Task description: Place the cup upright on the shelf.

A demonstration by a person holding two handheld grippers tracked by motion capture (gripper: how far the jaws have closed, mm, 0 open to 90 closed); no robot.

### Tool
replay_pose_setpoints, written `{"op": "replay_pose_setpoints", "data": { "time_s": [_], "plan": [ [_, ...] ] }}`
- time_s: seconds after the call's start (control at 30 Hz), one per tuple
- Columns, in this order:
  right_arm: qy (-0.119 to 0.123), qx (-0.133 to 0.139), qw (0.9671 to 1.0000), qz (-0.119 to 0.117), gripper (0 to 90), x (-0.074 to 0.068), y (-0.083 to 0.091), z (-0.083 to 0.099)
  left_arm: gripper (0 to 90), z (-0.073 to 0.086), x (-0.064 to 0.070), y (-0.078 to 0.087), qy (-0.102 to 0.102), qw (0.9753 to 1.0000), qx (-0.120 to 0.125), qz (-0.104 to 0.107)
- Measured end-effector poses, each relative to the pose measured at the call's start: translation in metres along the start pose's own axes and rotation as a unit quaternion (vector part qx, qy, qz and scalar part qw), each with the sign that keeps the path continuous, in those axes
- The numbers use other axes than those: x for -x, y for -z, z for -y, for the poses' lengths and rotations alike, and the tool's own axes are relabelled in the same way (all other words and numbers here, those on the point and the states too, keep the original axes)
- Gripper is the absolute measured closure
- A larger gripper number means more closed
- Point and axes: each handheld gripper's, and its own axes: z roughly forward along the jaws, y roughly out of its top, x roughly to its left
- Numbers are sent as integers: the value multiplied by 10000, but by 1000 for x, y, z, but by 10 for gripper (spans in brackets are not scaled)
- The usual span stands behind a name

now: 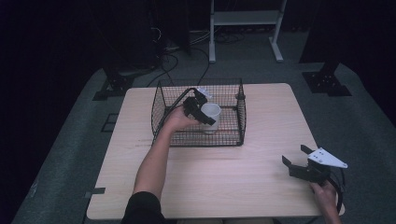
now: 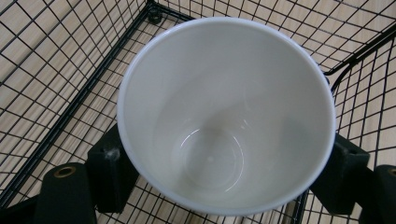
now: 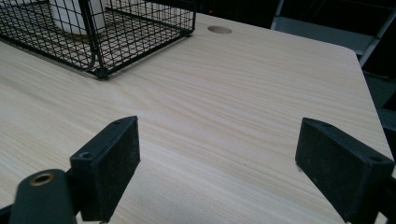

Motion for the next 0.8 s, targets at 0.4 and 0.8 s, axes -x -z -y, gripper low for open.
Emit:
{"op": "replay_pose_setpoints", "data": {
  "time_s": [0.4, 0.8],
  "plan": [
    [-34, 43, 10000, -29, 131, 1, 1, 0, 181, 3, 3, 1, 34, 10000, 63, -37],
    [-31, 41, 10000, -32, 131, 0, 1, 0, 85, 3, 8, 14, 71, 9995, 254, -146]
  ]
}}
